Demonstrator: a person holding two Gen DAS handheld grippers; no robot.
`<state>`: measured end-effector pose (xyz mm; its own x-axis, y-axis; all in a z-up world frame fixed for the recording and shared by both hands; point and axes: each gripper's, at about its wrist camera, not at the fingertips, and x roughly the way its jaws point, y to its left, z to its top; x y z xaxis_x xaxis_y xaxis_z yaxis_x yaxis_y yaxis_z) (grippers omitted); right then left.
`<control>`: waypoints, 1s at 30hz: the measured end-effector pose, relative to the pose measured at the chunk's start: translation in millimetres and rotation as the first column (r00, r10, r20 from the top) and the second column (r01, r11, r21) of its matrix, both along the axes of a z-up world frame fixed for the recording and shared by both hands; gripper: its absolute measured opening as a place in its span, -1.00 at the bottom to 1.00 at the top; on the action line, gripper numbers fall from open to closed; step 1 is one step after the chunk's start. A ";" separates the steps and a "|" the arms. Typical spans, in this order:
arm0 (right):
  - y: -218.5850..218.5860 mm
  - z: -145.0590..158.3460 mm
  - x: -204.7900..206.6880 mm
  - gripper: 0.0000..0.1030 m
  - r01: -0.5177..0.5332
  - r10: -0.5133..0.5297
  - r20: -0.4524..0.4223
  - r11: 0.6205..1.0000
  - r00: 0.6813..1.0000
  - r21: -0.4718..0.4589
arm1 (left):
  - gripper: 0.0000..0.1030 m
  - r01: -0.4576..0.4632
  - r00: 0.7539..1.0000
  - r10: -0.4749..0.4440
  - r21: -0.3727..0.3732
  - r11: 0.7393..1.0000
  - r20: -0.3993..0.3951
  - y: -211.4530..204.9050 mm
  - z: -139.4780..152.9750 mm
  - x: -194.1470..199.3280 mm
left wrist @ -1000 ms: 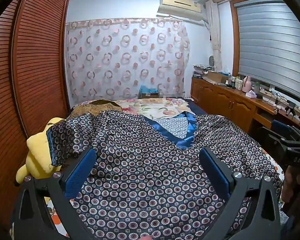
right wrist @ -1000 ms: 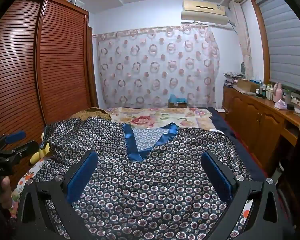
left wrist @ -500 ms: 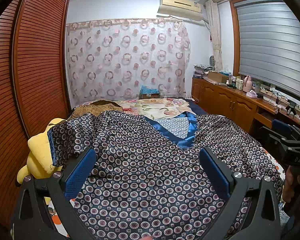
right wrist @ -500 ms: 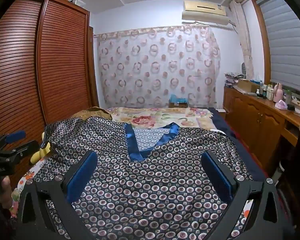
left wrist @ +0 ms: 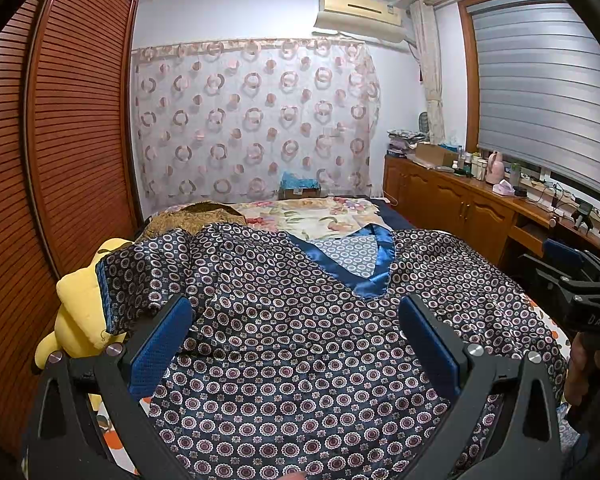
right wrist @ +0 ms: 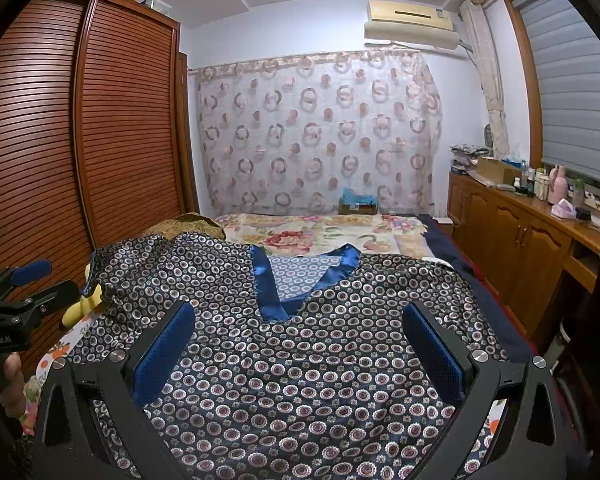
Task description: Fold small clothes
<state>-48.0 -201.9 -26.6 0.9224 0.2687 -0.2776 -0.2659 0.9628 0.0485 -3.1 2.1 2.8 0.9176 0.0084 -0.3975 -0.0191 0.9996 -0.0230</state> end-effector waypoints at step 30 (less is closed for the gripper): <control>-0.9 -2.0 0.4 1.00 -0.004 0.004 0.005 1.000 1.000 -0.002 | 1.00 -0.001 1.000 0.001 0.006 1.000 0.003 -1.4 0.6 -1.1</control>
<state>-47.5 -202.8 -28.6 0.9224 0.2722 -0.2740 -0.2704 0.9617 0.0451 -4.3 0.7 3.4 0.9188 0.0111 -0.3946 -0.0196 0.9997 -0.0175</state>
